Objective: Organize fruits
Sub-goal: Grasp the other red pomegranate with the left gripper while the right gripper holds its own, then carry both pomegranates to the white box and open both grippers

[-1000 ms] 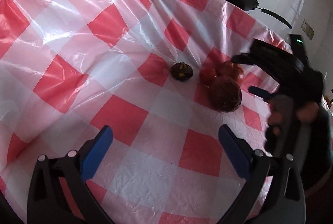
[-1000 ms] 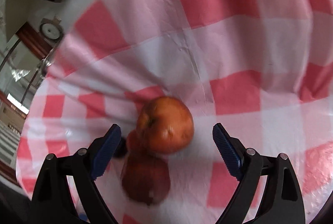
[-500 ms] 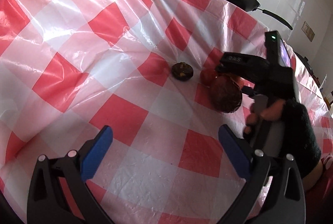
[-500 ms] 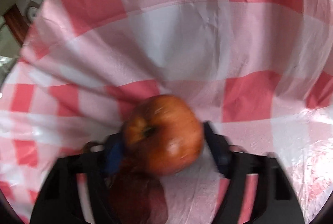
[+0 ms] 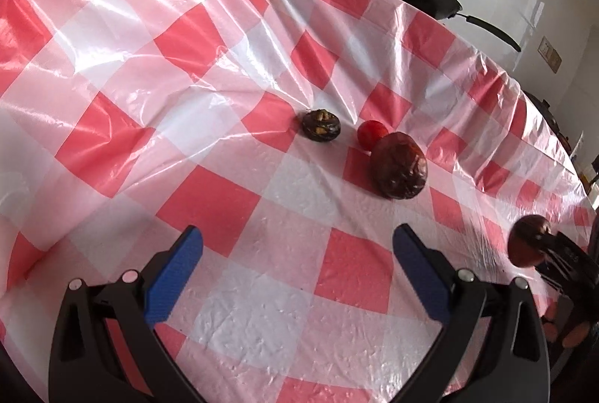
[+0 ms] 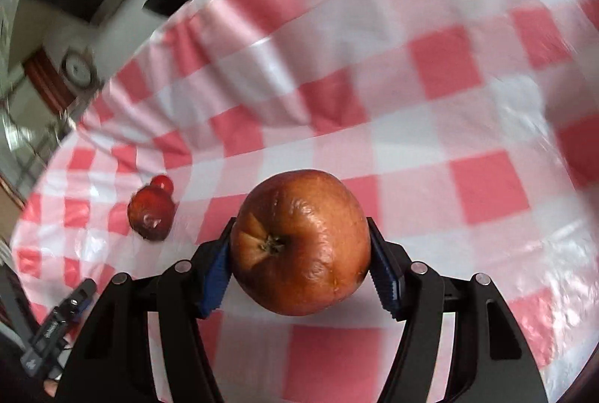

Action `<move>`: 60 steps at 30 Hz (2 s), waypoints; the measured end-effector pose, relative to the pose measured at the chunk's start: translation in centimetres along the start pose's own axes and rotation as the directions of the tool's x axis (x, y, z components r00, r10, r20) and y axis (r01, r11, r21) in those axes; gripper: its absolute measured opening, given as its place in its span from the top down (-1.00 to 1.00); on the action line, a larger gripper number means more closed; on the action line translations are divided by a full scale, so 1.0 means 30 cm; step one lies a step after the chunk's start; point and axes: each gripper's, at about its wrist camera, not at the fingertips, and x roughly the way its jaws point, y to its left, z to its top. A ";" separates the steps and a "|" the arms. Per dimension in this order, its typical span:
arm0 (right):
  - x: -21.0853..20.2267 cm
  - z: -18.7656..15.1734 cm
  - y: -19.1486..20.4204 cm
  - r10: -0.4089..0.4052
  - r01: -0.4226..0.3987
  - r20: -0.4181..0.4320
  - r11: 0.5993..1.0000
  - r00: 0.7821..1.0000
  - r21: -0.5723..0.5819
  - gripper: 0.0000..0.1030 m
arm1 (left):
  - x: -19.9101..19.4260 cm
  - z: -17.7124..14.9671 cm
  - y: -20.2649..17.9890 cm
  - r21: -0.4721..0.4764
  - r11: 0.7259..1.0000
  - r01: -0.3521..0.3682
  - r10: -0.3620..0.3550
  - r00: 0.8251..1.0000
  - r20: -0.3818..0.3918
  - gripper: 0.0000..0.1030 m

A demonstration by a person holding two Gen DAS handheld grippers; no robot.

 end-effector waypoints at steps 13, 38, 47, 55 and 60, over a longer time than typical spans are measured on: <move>0.018 -0.016 -0.053 0.013 -0.012 -0.030 0.999 0.999 0.037 -0.23 | 0.112 0.053 -0.236 0.105 0.994 0.015 -0.011 0.999 -0.041 -0.97; 0.016 -0.020 -0.044 0.030 -0.030 -0.028 1.000 0.999 -0.002 -0.23 | 0.011 -0.137 -0.320 0.098 0.994 0.040 -0.030 0.994 -0.104 0.00; 0.020 -0.016 -0.049 0.031 -0.031 -0.027 1.000 0.999 0.000 -0.23 | 0.049 -0.141 -0.302 0.048 0.997 0.068 -0.062 0.990 -0.126 0.00; 0.014 -0.017 -0.050 0.029 -0.029 -0.020 1.000 0.999 0.007 -0.23 | 0.049 -0.144 -0.318 0.089 0.995 0.055 -0.043 0.991 -0.128 0.00; -0.027 -0.027 -0.068 0.084 -0.085 0.013 0.995 0.996 0.048 -0.23 | 0.007 -0.149 -0.290 0.047 0.997 0.067 -0.062 0.994 -0.093 0.00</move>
